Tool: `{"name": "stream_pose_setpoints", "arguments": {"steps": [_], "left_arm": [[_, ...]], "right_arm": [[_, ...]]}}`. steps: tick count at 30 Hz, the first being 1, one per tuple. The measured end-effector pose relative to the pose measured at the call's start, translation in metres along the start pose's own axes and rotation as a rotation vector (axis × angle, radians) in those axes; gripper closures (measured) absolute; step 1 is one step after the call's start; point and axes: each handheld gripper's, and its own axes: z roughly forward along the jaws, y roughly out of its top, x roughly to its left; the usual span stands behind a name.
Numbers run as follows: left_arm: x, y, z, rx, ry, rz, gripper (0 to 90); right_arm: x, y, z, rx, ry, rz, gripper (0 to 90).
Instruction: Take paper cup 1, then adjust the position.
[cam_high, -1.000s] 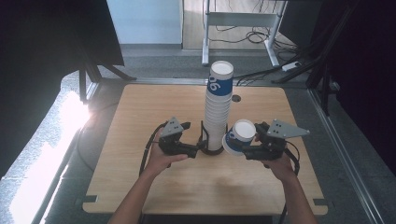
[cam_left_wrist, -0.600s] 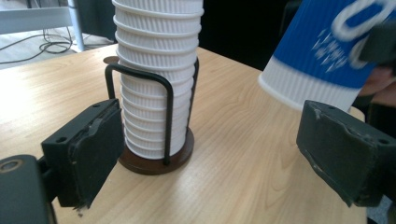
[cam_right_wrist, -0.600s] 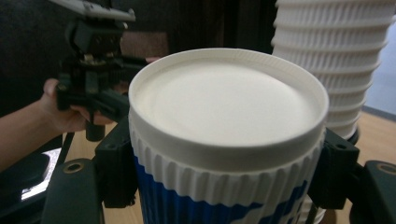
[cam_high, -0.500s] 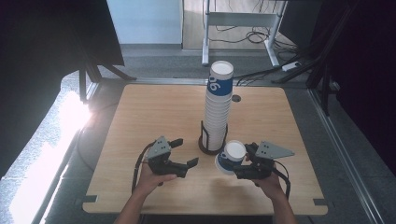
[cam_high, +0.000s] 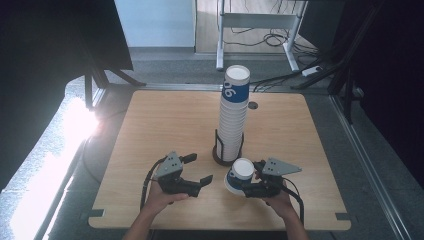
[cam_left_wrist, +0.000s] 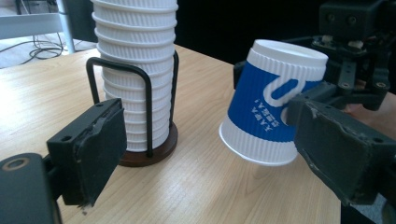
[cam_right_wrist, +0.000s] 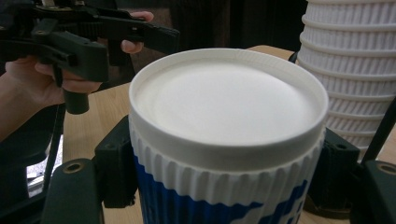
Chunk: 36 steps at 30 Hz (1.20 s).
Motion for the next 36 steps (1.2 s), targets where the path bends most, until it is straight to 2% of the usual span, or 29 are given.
{"name": "stream_pose_setpoints", "arguments": {"steps": [10,15,17,18,19,23,26,29,36], "left_arm": [[-0.007,-0.003,0.009,0.036,-0.007,0.022,9.0],[-0.017,-0.003,0.021,0.068,-0.026,0.057,8.1],[-0.019,-0.003,0.024,0.075,-0.032,0.062,7.8],[-0.019,-0.003,0.025,0.074,-0.050,0.053,7.6],[-0.021,-0.002,0.026,0.072,-0.058,0.050,7.2],[-0.025,-0.002,0.027,0.079,-0.061,0.069,6.9],[-0.028,-0.004,0.031,0.092,-0.056,0.077,6.7],[-0.029,-0.005,0.035,0.102,-0.053,0.081,5.6],[-0.029,-0.005,0.042,0.106,-0.062,0.075,4.3]], "right_arm": [[-0.001,0.002,-0.002,-0.018,-0.014,-0.003,26.0],[0.000,0.002,0.000,-0.021,-0.020,-0.003,26.0],[0.000,0.003,-0.001,-0.023,-0.021,-0.002,26.0],[0.000,0.004,-0.001,-0.031,-0.018,0.002,26.0],[0.000,0.007,-0.003,-0.055,-0.004,0.015,26.0],[0.003,0.013,-0.007,-0.079,-0.010,0.006,26.0],[0.007,0.015,-0.008,-0.070,-0.018,-0.022,26.0],[0.009,0.015,-0.006,-0.068,-0.014,-0.025,26.0],[0.011,0.017,-0.003,-0.070,-0.011,-0.033,26.0]]}}
